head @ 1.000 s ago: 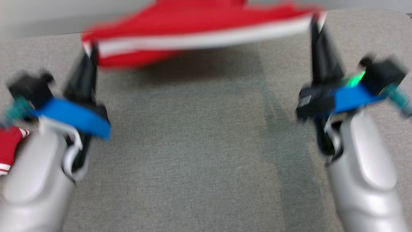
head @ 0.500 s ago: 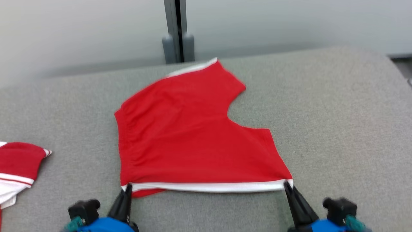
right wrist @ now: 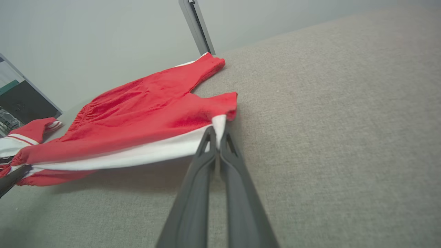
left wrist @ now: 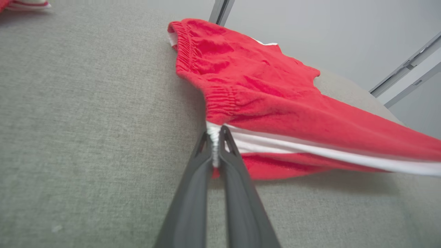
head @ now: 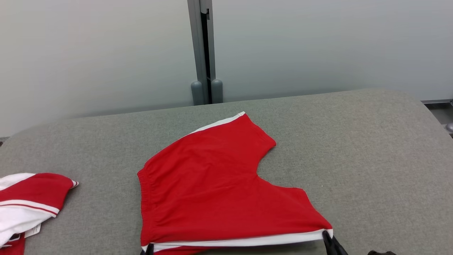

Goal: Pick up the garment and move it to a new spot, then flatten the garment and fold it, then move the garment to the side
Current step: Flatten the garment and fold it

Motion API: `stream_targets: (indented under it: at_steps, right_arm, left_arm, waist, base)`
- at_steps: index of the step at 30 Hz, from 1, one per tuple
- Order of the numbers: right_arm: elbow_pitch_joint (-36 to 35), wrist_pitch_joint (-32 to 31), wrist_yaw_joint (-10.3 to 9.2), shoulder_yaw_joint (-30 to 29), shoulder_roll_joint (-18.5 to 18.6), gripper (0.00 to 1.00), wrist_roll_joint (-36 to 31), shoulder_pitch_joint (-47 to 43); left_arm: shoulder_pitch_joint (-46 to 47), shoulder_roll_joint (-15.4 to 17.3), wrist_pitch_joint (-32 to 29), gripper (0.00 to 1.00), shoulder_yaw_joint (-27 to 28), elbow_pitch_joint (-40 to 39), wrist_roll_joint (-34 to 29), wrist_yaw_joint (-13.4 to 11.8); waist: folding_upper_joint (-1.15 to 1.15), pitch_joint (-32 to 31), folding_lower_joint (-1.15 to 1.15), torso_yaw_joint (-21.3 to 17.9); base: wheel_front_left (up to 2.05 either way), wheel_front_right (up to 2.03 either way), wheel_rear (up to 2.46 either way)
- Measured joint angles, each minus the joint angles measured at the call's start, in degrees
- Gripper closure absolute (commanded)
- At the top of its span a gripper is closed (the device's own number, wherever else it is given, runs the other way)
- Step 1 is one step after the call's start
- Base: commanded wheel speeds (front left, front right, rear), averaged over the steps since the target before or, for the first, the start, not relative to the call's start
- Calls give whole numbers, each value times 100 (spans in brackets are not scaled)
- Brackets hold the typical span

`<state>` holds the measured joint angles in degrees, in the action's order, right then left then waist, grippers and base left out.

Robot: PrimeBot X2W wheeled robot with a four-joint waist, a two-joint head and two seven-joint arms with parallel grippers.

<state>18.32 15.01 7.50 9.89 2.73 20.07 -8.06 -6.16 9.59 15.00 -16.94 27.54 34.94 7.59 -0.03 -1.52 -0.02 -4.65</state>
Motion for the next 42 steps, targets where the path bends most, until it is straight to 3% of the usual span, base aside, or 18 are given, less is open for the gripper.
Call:
stream_targets:
  at_steps: [6,13,26,35,42]
  right_arm:
    - [-152,1,-1,-48,1,100,25,283]
    - [156,3,-1,-111,7,100,-145,1746]
    - [1679,2,-2,-350,1,100,-687,4580]
    - [2692,2,-2,-751,2,100,-1379,5787]
    - [3098,3,-1,-1081,-2,100,-1788,6164]
  left_arm:
    - [107,-35,0,100,-38,-365,-171,0]
    - [1065,22,0,100,-292,-619,99,0]
    - [2916,303,0,100,-617,-226,1040,-1]
    - [3819,354,0,100,-1132,32,1345,-1]
    - [4131,316,0,100,-1180,364,1391,-1]
  waist:
    - [2,90,1,173]
    - [4,582,4,311]
    - [5,1824,4,753]
    - [5,2470,3,1114]
    - [5,2797,3,1298]
  base:
    - [0,0,0]
    - [0,0,0]
    - [0,0,0]
    - [0,0,0]
    - [0,0,0]
